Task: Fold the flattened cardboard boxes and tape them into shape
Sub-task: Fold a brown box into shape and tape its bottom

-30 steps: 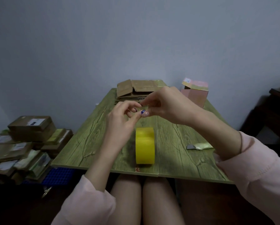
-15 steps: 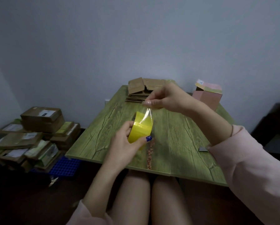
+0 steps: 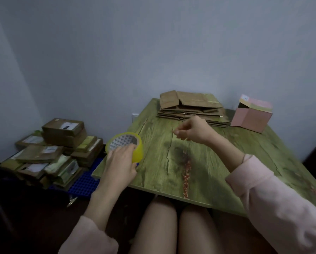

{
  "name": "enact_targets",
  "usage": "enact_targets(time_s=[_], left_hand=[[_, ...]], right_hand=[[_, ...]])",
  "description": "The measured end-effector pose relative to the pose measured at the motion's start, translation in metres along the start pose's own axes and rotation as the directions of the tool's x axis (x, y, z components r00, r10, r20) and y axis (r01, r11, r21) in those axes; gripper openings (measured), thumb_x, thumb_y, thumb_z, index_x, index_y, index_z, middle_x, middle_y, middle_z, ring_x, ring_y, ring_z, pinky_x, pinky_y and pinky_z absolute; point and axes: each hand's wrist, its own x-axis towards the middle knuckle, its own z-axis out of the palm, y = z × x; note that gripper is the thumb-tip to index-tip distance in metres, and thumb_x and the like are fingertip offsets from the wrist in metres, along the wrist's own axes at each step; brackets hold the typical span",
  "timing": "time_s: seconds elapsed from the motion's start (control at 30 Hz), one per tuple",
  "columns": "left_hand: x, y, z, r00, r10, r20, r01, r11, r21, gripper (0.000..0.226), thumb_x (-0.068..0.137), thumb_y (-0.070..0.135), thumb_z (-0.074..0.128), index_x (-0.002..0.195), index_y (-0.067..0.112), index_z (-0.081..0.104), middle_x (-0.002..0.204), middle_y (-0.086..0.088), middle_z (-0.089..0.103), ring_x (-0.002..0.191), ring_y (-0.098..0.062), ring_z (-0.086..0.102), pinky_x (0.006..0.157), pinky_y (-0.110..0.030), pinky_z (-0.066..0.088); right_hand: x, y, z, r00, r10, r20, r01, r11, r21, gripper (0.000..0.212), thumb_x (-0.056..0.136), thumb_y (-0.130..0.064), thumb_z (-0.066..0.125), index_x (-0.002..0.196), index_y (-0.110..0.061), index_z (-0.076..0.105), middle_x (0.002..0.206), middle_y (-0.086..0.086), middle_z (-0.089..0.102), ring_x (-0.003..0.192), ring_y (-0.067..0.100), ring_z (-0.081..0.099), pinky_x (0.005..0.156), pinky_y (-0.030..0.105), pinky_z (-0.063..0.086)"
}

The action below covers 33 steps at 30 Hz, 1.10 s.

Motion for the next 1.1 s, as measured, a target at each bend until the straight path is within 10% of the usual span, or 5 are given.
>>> enact_targets(time_s=[0.47,0.77,1.1], left_hand=[[0.035,0.033,-0.006,0.997,-0.076,0.005,0.075,0.989,0.126,0.040,0.091,0.033,0.052,0.124,0.012,0.043,0.125,-0.004,0.050,0.120,-0.022,0.042,0.101,-0.034,0.025],[0.168,0.107,0.023,0.980,0.128,0.152,-0.116,0.990,-0.084,0.044,0.090,0.022,0.051,0.127,0.001,0.041,0.128,-0.016,0.047,0.120,-0.030,0.043,0.098,-0.038,0.039],[0.313,0.081,0.123,0.925,-0.301,0.233,0.348,0.916,-0.201,0.070,0.092,0.049,0.045,0.136,-0.006,0.039,0.139,-0.023,0.044,0.126,-0.038,0.042,0.100,-0.037,0.039]], right_hand=[[-0.008,0.049,-0.014,0.990,0.043,0.133,-0.040,0.999,-0.024,0.015,0.091,-0.013,0.060,0.101,-0.009,0.071,0.091,0.000,0.069,0.077,0.006,0.063,0.064,0.016,0.052],[0.022,0.088,-0.075,0.980,0.165,-0.113,-0.158,0.985,0.070,0.018,0.092,-0.015,0.060,0.106,-0.009,0.069,0.100,0.007,0.066,0.092,0.020,0.061,0.073,0.034,0.056],[0.151,0.132,-0.107,0.805,0.390,-0.447,-0.313,0.919,0.238,0.033,0.096,-0.019,0.049,0.115,0.006,0.056,0.102,0.015,0.052,0.104,0.030,0.054,0.076,0.032,0.044]])
